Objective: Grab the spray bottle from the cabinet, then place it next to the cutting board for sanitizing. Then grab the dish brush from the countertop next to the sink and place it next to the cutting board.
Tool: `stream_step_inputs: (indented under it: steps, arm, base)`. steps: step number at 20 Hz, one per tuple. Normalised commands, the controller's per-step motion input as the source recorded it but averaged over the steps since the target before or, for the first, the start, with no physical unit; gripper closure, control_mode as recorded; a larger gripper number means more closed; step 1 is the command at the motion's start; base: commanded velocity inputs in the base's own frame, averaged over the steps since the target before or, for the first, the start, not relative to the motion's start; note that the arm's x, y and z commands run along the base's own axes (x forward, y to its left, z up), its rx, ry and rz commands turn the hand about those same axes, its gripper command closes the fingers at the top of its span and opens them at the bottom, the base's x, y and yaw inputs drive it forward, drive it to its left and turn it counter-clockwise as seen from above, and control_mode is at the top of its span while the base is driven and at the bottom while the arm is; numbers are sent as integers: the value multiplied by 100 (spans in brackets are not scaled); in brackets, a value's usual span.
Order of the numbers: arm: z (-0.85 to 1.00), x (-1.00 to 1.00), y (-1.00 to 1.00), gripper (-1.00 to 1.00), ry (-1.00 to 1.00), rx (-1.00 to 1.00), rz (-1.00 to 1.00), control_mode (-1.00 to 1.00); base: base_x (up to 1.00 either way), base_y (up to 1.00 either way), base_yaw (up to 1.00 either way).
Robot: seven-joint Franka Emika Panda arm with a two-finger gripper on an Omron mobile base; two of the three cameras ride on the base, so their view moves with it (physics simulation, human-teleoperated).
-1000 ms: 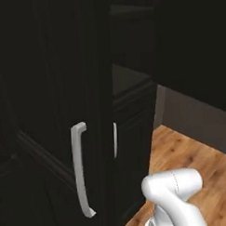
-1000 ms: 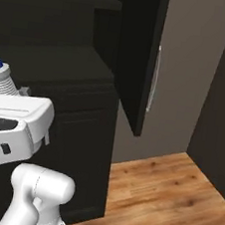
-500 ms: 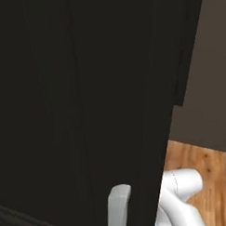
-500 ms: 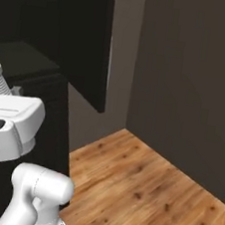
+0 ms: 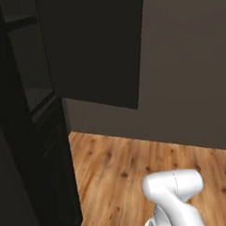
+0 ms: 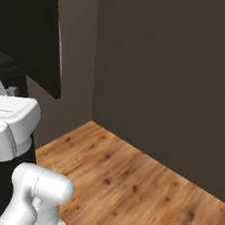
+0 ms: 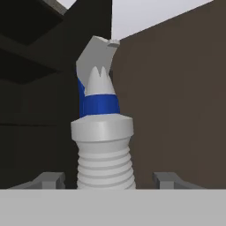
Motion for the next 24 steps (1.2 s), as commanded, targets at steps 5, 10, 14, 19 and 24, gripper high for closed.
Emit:
stream_step_inputs:
  steps: [5,10,14,19,24]
  arm:
    - [0,0,0,100,0,0,0,100]
    - [0,0,0,100,0,0,0,100]
    - [0,0,0,100,0,0,0,100]
    - [0,0,0,100,0,0,0,100]
    - [0,0,0,100,0,0,0,100]
  base:
    - [5,-9,-62]
    - [38,-7,-36]
    - [74,-5,-19]
    - [95,-8,-17]
    - [65,-41,-10]
